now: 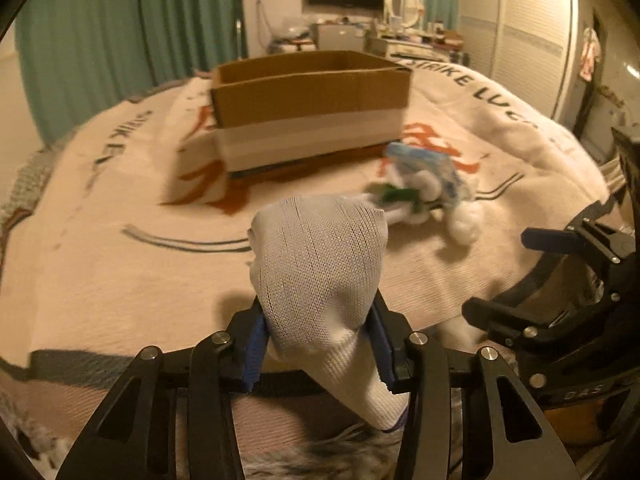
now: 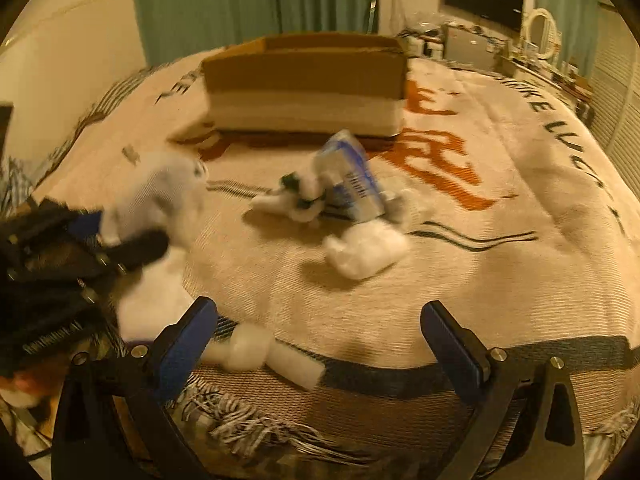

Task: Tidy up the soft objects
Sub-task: 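Grasp the white sock with the left tool, then drop the sock into the box while right tool drops a white item there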

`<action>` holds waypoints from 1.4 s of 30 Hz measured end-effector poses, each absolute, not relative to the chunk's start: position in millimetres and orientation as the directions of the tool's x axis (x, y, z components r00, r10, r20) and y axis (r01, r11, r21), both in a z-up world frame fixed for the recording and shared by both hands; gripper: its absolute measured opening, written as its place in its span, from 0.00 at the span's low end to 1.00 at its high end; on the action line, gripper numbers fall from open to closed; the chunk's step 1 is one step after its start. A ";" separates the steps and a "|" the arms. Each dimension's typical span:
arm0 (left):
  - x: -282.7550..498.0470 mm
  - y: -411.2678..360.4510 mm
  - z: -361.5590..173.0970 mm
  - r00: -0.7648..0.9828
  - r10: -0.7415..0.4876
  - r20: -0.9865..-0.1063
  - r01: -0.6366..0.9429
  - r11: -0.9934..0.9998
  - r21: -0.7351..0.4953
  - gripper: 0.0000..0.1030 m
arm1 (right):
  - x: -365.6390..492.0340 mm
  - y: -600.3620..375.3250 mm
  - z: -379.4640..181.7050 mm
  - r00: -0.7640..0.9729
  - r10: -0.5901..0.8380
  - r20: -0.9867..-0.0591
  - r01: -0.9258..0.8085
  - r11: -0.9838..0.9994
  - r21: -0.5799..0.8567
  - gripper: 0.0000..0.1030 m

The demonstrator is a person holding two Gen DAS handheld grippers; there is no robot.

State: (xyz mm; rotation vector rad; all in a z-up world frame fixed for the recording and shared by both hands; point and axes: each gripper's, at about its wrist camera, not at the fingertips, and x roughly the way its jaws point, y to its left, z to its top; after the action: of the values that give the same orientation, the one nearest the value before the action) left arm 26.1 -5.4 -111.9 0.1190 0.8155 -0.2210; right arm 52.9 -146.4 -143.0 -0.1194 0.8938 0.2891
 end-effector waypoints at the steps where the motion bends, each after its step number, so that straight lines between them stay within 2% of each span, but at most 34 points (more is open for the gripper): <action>1: 23.8 -1.0 -113.6 0.664 -0.137 -0.735 0.230 0.973 0.027 0.42 | 53.8 -141.0 -147.3 0.577 0.201 -0.792 -0.311 0.950 0.014 0.96; 7: 13.2 8.3 -125.6 0.630 -0.150 -0.762 0.232 0.973 0.000 0.42 | 52.4 -119.1 -175.0 0.485 0.171 -0.857 -0.359 0.933 -0.018 0.93; 10: 11.9 7.4 -126.8 0.629 -0.155 -0.762 0.237 0.972 -0.002 0.42 | 44.3 -115.1 -182.4 0.469 0.130 -0.873 -0.365 0.929 -0.058 0.89; 13: 12.1 7.8 -126.9 0.628 -0.166 -0.760 0.239 0.971 -0.014 0.42 | 37.4 -112.6 -183.0 0.457 0.134 -0.879 -0.380 0.923 -0.056 0.77; 15: 11.9 8.4 -127.3 0.628 -0.169 -0.760 0.239 0.971 -0.018 0.42 | 34.8 -113.3 -184.0 0.440 0.155 -0.885 -0.388 0.921 -0.031 0.63; 17: 11.7 8.5 -127.0 0.628 -0.170 -0.759 0.239 0.971 -0.020 0.42 | 33.7 -115.7 -184.1 0.434 0.159 -0.887 -0.386 0.922 -0.023 0.58; 19: 10.7 7.5 -126.4 0.628 -0.170 -0.759 0.239 0.971 -0.019 0.42 | 30.8 -117.5 -183.0 0.425 0.179 -0.887 -0.389 0.921 -0.001 0.44; 20: 10.3 6.8 -126.1 0.628 -0.170 -0.759 0.241 0.970 -0.019 0.42 | 29.2 -118.3 -182.8 0.418 0.193 -0.888 -0.392 0.920 0.015 0.34; 24: 8.2 1.3 -124.2 0.630 -0.167 -0.758 0.248 0.969 -0.007 0.42 | 26.1 -119.9 -179.1 0.427 0.212 -0.879 -0.396 0.918 0.029 0.29; 35: 7.4 -11.4 -108.7 0.660 -0.138 -0.739 0.237 0.971 0.030 0.42 | 29.7 -138.2 -141.8 0.519 0.281 -0.807 -0.381 0.921 0.075 0.28; 42: 21.9 -18.8 -76.8 0.708 -0.141 -0.692 0.225 0.974 0.032 0.42 | 53.5 -143.3 -99.6 0.612 0.297 -0.733 -0.374 0.925 0.064 0.28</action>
State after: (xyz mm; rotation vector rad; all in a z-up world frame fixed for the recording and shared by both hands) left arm 21.9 -18.8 -76.8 0.1176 0.7583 -0.2036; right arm 53.5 -143.3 -99.6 -0.0990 0.8262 0.3878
